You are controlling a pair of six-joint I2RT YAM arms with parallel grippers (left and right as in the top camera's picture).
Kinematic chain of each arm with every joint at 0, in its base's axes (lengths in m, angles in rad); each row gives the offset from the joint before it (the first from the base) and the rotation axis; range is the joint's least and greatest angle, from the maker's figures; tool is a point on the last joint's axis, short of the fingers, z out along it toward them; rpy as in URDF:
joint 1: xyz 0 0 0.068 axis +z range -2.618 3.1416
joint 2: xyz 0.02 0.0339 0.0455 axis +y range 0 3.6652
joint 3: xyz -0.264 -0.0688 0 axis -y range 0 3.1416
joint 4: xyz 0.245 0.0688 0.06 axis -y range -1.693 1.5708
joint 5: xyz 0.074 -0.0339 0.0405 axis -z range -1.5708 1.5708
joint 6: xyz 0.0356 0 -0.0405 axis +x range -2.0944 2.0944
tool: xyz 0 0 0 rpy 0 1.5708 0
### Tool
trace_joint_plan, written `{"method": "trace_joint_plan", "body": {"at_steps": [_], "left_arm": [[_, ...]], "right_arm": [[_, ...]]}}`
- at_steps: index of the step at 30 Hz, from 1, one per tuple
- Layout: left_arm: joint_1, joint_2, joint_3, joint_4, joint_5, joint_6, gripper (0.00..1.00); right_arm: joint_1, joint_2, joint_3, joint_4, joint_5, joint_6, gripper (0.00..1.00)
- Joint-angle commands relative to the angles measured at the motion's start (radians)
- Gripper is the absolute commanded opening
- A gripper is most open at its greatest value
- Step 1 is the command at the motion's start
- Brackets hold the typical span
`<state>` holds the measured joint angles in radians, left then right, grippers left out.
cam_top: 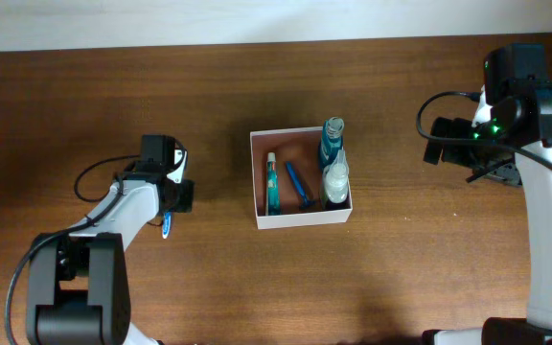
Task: Pack container
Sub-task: 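Lower the left gripper onto the capped blue-white toothbrush and grasp, then lift the toothbrush upright and raise it toward the box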
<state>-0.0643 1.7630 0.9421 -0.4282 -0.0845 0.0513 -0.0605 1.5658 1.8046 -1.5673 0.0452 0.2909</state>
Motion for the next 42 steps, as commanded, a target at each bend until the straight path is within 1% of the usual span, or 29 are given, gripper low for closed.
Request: {"method": "trace_joint_plan", "body": {"at_steps": [1,6,9,12,15,18,22,28,35,38,42], "left_arm": [[0.004,-0.01,-0.008,0.002,0.01,0.006,0.27],[0.004,-0.01,-0.008,0.002,0.01,0.006,0.21],[0.004,-0.01,-0.008,0.002,0.01,0.005,0.15],[0.003,-0.011,-0.008,0.0,0.015,0.005,0.06],[0.002,-0.013,-0.006,-0.002,0.018,0.005,0.05],[0.002,-0.026,-0.005,-0.003,0.019,-0.002,0.01],[0.001,-0.077,-0.005,-0.022,0.052,-0.003,0.01],[0.001,-0.23,-0.005,-0.028,0.152,-0.086,0.01],[-0.029,-0.434,-0.004,-0.027,0.308,-0.258,0.01],[-0.074,-0.516,0.003,-0.029,0.314,-0.332,0.01],[-0.142,-0.576,0.035,-0.032,0.312,-0.393,0.01]], "right_arm": [[-0.006,-0.016,0.013,0.0,0.012,0.001,0.98],[-0.006,-0.016,0.013,0.001,0.012,0.001,0.99],[-0.006,-0.016,0.013,0.001,0.012,0.002,0.98],[-0.006,-0.016,0.013,0.0,0.012,0.001,0.98],[-0.006,-0.017,0.013,0.0,0.012,0.001,0.98],[-0.006,-0.016,0.013,0.0,0.012,0.001,0.98],[-0.006,-0.016,0.013,0.0,0.012,0.001,0.98],[-0.006,-0.017,0.013,0.0,0.012,0.001,0.98],[-0.006,-0.016,0.013,0.001,0.012,0.002,0.98],[-0.006,-0.017,0.013,0.001,0.012,0.001,0.98],[-0.006,-0.017,0.013,0.001,0.012,0.001,0.98]]}}
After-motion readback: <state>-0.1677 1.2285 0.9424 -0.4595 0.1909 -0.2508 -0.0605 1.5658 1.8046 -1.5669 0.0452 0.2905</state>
